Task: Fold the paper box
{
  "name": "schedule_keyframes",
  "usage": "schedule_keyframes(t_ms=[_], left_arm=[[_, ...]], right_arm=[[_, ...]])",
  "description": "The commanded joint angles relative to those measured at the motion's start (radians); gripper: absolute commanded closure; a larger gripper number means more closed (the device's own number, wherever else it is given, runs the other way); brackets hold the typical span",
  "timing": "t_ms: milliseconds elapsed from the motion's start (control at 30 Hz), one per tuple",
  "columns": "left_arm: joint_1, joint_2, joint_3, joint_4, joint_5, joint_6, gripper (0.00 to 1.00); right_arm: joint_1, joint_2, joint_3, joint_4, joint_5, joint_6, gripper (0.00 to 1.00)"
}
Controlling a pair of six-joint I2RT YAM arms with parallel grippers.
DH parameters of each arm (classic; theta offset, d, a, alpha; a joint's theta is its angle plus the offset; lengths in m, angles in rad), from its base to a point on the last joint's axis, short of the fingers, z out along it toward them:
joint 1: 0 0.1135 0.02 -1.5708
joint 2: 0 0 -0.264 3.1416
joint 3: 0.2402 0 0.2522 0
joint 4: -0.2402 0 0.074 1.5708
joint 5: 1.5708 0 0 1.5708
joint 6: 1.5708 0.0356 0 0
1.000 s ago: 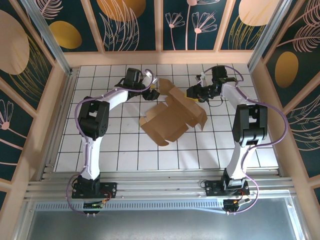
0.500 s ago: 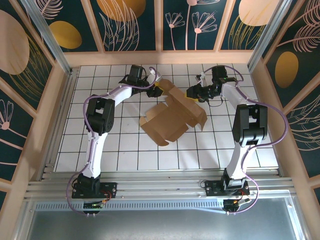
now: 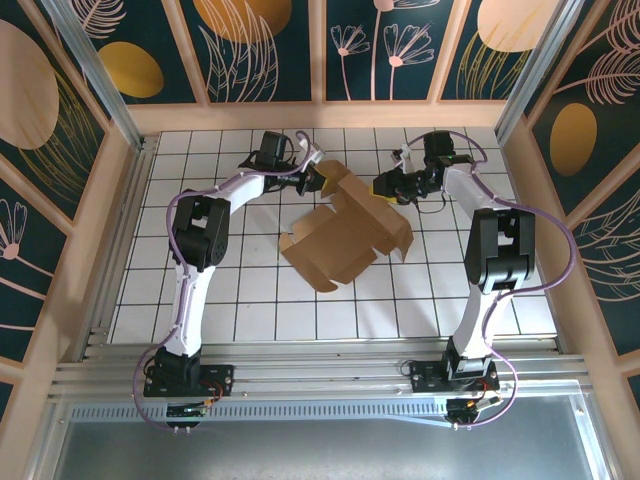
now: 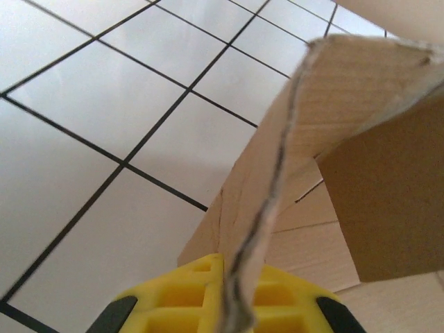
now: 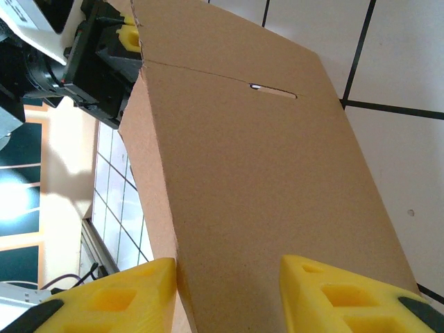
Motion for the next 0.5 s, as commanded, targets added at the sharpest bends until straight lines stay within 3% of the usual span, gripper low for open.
schedule_keyframes(t_ms=[0, 167, 467], left_arm=[[-0.019, -0.061, 0.014, 0.053, 0.059, -0.199, 0.93], [-0.039, -0.039, 0.053, 0.059, 0.102, -0.395, 0.91], [-0.078, -0.043, 0.101, 0.024, 0.102, -0.589, 0.89]], right_arm=[[0.007, -0.016, -0.017, -0.008, 0.025, 0.004, 0.57], [0.014, -0.018, -0.029, 0.004, 0.029, 0.010, 0.57], [0.020, -0.021, -0.036, 0.012, 0.039, 0.013, 0.57]])
